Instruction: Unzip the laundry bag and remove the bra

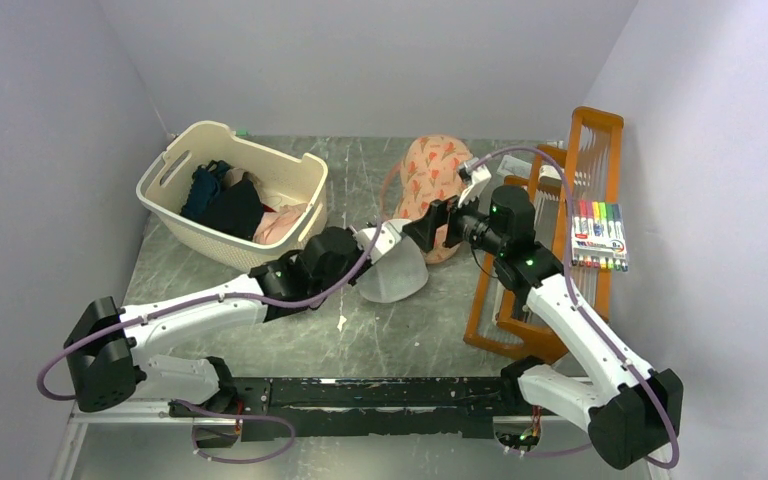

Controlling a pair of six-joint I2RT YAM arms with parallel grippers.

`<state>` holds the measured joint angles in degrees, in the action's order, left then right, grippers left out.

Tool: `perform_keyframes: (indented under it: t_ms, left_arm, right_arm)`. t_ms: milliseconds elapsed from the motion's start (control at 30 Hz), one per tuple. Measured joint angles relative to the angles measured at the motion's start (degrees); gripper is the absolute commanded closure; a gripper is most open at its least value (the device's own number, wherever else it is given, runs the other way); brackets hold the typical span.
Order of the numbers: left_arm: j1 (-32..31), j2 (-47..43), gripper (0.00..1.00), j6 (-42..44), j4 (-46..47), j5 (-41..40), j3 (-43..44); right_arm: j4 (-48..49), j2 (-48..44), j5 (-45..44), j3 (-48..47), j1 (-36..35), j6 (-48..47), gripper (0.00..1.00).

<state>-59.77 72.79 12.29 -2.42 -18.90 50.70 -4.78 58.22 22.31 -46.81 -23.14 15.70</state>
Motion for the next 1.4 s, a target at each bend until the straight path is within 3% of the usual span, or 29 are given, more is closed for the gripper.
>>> perform_keyframes:
  t_ms: [100, 333, 733, 900, 1033, 1400]
  left_arm:
    - [2.27, 0.00, 0.93, -3.08, -2.49, 0.28, 1.62]
    - [7.02, 0.74, 0.93, -8.44, -7.28, 3.43, 4.98]
    - [8.90, 2.43, 0.93, -11.06, -9.88, 8.55, 6.14]
    - [9.70, 3.02, 0.93, -11.76, -10.08, 10.54, 6.62]
    - [10.25, 3.63, 0.93, -12.24, -10.19, 11.91, 7.10]
    - [11.47, 3.72, 0.93, -12.79, -10.47, 14.75, 7.10]
  right_arm:
    - [-0.72, 1.64, 0.98, -3.13, 0.00, 0.11, 0.13]
    - [-0.83, 3.26, 4.11, -4.00, -0.74, 1.16, 0.30]
    - [-0.13, 10.51, 2.95, -4.63, -10.27, 1.64, 0.61]
    - [2.12, 12.83, -0.22, -4.61, -12.39, 0.52, 0.65]
    - [3.48, 13.60, -3.17, -4.61, -13.86, -1.14, 0.75]
    - [4.09, 14.29, -8.26, -4.59, -15.56, -3.91, 0.79]
